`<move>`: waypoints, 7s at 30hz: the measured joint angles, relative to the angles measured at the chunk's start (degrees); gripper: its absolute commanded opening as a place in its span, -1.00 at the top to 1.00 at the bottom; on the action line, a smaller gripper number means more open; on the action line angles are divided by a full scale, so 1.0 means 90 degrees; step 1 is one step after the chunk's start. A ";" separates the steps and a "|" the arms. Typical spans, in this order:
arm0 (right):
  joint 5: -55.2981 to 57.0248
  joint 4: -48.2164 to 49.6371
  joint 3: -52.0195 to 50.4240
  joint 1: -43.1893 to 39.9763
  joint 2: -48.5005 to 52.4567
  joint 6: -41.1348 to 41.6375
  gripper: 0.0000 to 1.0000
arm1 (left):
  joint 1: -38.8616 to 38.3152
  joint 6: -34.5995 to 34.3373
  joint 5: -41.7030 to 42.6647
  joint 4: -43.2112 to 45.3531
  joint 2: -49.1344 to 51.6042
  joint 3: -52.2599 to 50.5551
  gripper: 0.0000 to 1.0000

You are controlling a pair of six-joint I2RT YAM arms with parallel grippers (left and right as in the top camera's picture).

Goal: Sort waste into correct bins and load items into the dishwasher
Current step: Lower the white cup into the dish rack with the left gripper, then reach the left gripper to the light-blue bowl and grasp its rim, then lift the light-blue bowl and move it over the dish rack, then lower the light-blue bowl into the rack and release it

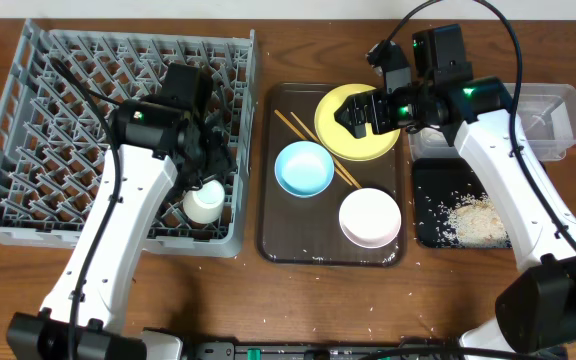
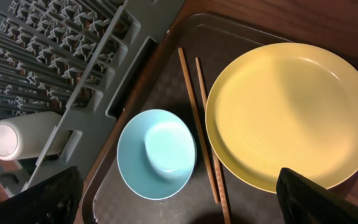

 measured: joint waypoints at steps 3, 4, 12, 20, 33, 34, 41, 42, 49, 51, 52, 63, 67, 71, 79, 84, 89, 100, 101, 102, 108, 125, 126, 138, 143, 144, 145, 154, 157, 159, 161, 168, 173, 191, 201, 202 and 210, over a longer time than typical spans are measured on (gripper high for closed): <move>0.0000 0.0000 0.0000 0.0000 0.0000 0.0000 -0.93 | 0.0000 0.0015 0.0002 0.0034 0.0051 0.0000 -0.53; 0.0000 0.0000 0.0000 0.0000 0.0000 0.0000 -0.93 | 0.0000 0.0027 0.0002 0.0044 0.0056 0.0000 -0.48; 0.0002 0.0022 0.0000 0.0000 0.0000 -0.0005 -0.84 | -0.0129 0.0306 0.0027 0.0376 0.0056 0.0000 -0.30; 0.0000 0.0041 0.0000 -0.0080 0.0000 0.0032 -0.81 | -0.1139 0.0619 0.0073 0.1634 0.0476 0.0000 -0.30; 0.0022 -0.0126 0.0000 -0.0345 0.0000 0.0034 -0.80 | -0.1610 0.0680 0.0379 0.2475 0.2249 0.0000 -0.29; 0.0022 -0.0124 0.0000 -0.0345 0.0000 0.0034 -0.79 | -0.1610 0.0680 0.0381 0.2494 0.2297 0.0000 -0.28; 0.0022 -0.0126 0.0000 -0.0345 0.0000 0.0034 -0.75 | -0.1608 0.0680 0.0457 0.2586 0.2822 0.0000 0.01; 0.0022 -0.0126 0.0000 -0.0345 0.0000 0.0034 -0.72 | -0.1608 0.0682 0.0510 0.2618 0.2912 0.0000 0.03; 0.0012 -0.0002 0.0000 -0.0427 -0.0002 0.0153 -0.40 | -0.1610 0.0685 0.0765 0.2701 0.3240 0.0000 0.31; 0.0010 0.0083 0.0000 -0.0580 -0.0032 0.0274 -0.33 | -0.1610 0.0682 0.0780 0.2703 0.3240 0.0000 0.38; 0.0015 0.0119 0.0000 -0.0670 -0.0068 0.0330 -0.27 | -0.1610 0.0685 0.0789 0.2705 0.3240 0.0000 0.42; 0.0097 0.0600 0.0092 -0.2679 -0.2198 0.1141 0.43 | -0.1610 0.0631 0.0789 0.2749 0.3240 0.0000 0.85; 0.0291 0.0498 0.0177 -0.3249 -0.2710 0.1348 0.09 | -0.1608 0.0631 0.0789 0.2739 0.3240 -0.0002 0.85; 0.0597 0.0374 0.0177 -0.3704 -0.2754 0.1574 -0.99 | -0.1593 0.0631 0.0811 0.2671 0.3230 0.0000 0.85; 0.1018 0.0308 0.0160 -0.3934 -0.2582 0.1683 -0.99 | -0.1433 0.0631 0.0884 0.2450 0.2548 -0.0002 0.85; 0.1056 0.0304 0.0160 -0.3934 -0.2582 0.1683 -0.98 | -0.1423 0.0631 0.1010 0.2429 0.2195 -0.0002 0.85; 0.1071 0.0301 0.0160 -0.3934 -0.2582 0.1683 -0.99 | -0.1421 0.0631 0.1166 0.2424 0.2222 -0.0002 0.10; 0.1076 0.0299 0.0158 -0.3934 -0.2582 0.1685 -0.98 | -0.1321 0.0588 0.1489 0.2601 0.2229 -0.0002 -0.14; 0.1076 0.0299 0.0158 -0.3934 -0.2582 0.1685 -0.99 | -0.1270 0.0588 0.1513 0.2623 0.2242 -0.0002 -0.15; 0.1078 0.0299 0.0158 -0.3934 -0.2582 0.1683 -0.98 | -0.1224 0.0588 0.1554 0.2662 0.2263 -0.0002 -0.15; 0.1088 0.0299 0.0158 -0.3934 -0.2582 0.1685 -0.99 | -0.1093 0.0585 0.1722 0.3041 0.2599 -0.0002 -0.15; 0.1088 0.0299 0.0158 -0.3934 -0.2582 0.1685 -0.98 | -0.1112 0.0102 0.1846 0.3254 0.3558 -0.0002 0.06; 0.1088 0.0299 0.0158 -0.3934 -0.2582 0.1685 -0.98 | -0.1115 0.0075 0.1872 0.3264 0.3560 -0.0002 0.14; 0.1088 0.0299 0.0158 -0.3934 -0.2582 0.1685 -0.99 | -0.1149 -0.0039 0.2120 0.3551 0.3560 -0.0034 0.85; 0.1090 0.0299 0.0158 -0.3934 -0.2582 0.1683 -0.99 | -0.1154 -0.0036 0.2232 0.3551 0.3555 -0.0036 0.85; 0.1088 0.0299 0.0158 -0.3934 -0.2582 0.1685 -0.98 | -0.1154 -0.0027 0.2271 0.3551 0.3541 -0.0044 0.85; 0.1088 0.0296 0.0158 -0.3934 -0.2582 0.1685 -0.99 | -0.1154 -0.0012 0.2297 0.3543 0.3500 -0.0053 0.86; 0.1088 0.0299 0.0158 -0.3934 -0.2582 0.1685 -0.98 | -0.1154 0.0474 0.2013 0.3361 0.1838 -0.0141 0.85; 0.1090 0.0296 0.0158 -0.3934 -0.2582 0.1685 -0.98 | -0.1132 0.0685 0.1234 0.3089 0.1139 -0.0138 0.85; 0.1090 0.0296 0.0158 -0.3934 -0.2582 0.1683 -0.99 | -0.1088 0.0828 0.0653 0.2914 0.0855 -0.0136 0.85; 0.1090 0.0299 0.0158 -0.3934 -0.2582 0.1685 -0.99 | -0.1008 0.0993 -0.0216 0.2701 0.0653 -0.0136 0.85; 0.1090 0.0296 0.0158 -0.3934 -0.2582 0.1685 -0.99 | -0.0843 0.1231 -0.3451 0.2565 0.0590 -0.0160 0.85; 0.1090 0.0296 0.0158 -0.3934 -0.2582 0.1685 -0.98 | -0.0843 0.1321 -0.5243 0.2994 0.0627 -0.0357 0.85; 0.1090 0.0296 0.0158 -0.3934 -0.2582 0.1685 -0.98 | -0.0913 0.1350 -0.8041 0.3577 0.2178 -0.0855 0.85; 0.1090 0.0296 0.0158 -0.3934 -0.2582 0.1685 -0.99 | -0.1370 0.1348 -0.8624 0.3572 0.2589 -0.0855 0.85; 0.1090 0.0296 0.0158 -0.3934 -0.2582 0.1685 -0.99 | -0.1426 0.1348 -0.8602 0.3546 0.2606 -0.0855 0.85; 0.1090 0.0294 0.0158 -0.3934 -0.2582 0.1685 -0.98 | -0.1613 0.1333 -0.8026 0.3218 0.2628 -0.0862 0.12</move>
